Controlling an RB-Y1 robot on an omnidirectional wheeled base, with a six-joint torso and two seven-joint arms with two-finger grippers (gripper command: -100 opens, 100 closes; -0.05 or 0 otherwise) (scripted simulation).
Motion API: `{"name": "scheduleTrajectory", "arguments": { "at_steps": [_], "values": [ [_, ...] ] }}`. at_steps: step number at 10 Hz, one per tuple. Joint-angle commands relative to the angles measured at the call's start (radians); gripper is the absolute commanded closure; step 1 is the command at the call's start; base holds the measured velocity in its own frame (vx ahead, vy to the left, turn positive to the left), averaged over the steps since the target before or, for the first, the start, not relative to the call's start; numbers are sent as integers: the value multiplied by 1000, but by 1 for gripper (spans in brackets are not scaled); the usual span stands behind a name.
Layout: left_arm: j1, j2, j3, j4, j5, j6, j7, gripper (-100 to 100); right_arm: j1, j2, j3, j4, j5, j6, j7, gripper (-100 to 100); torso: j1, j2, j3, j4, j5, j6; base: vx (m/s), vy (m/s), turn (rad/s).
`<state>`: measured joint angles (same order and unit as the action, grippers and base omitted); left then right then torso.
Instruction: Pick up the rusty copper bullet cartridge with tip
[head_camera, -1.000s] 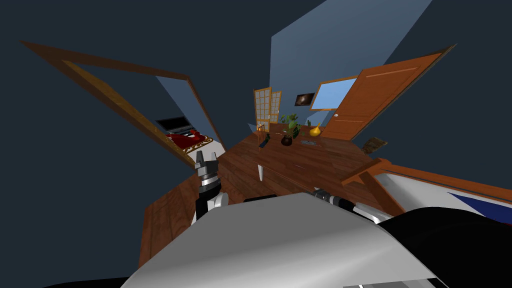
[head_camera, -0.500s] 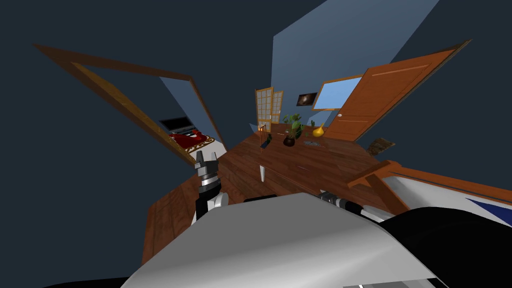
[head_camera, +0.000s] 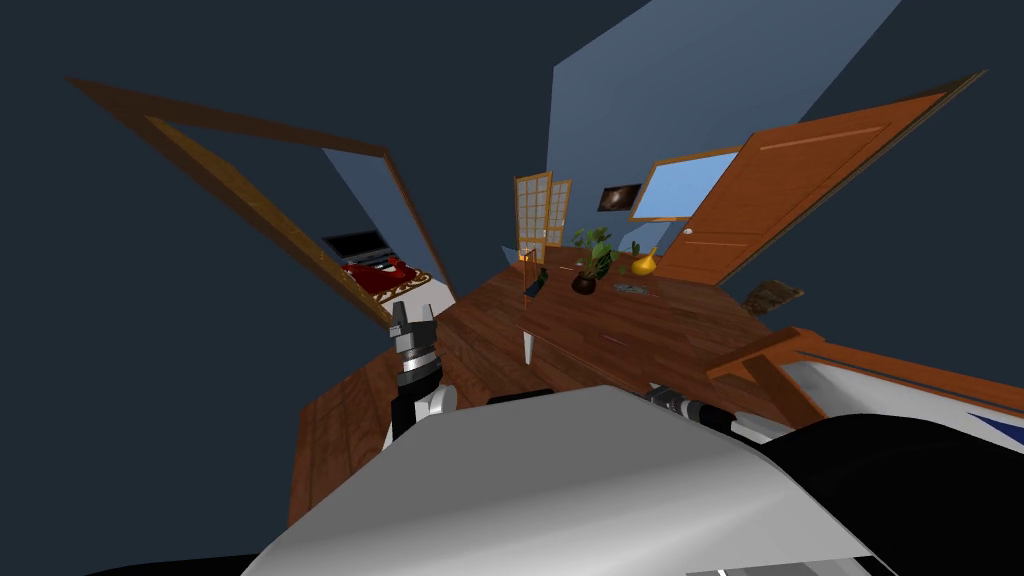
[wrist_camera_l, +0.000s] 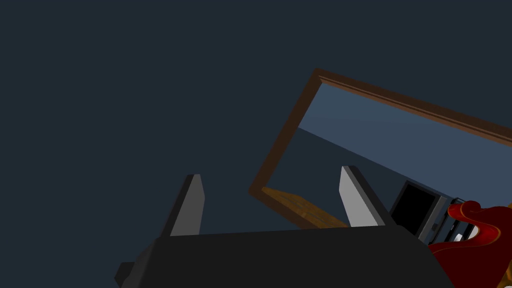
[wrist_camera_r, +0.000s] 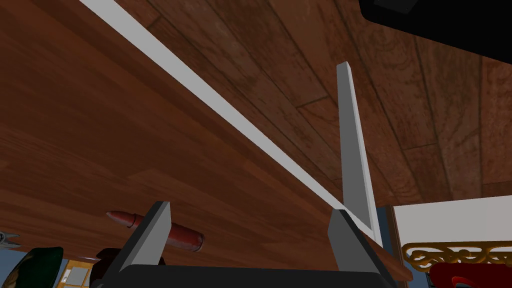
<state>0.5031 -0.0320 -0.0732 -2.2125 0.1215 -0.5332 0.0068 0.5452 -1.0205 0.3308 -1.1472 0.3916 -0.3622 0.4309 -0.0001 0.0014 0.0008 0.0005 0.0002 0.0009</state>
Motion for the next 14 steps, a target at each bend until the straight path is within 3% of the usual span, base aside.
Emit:
{"name": "scheduleTrajectory", "arguments": {
  "at_steps": [1, 10, 14],
  "values": [
    [0, 0, 0, 0, 0, 0, 0, 0, 0, -19, 7, 31, 10, 12, 11, -100, 0, 0, 0, 0, 0, 0, 25, 34, 94],
    [0, 0, 0, 0, 0, 0, 0, 0, 0, -19, 7, 31, 10, 12, 11, -100, 0, 0, 0, 0, 0, 0, 7, 8, 8],
    [0, 0, 0, 0, 0, 0, 0, 0, 8, -40, 4, 142, 58, -35, 44, -100, -4, 1, 0, 0, -1, -1, -17, -45, 227]
  ]
}}
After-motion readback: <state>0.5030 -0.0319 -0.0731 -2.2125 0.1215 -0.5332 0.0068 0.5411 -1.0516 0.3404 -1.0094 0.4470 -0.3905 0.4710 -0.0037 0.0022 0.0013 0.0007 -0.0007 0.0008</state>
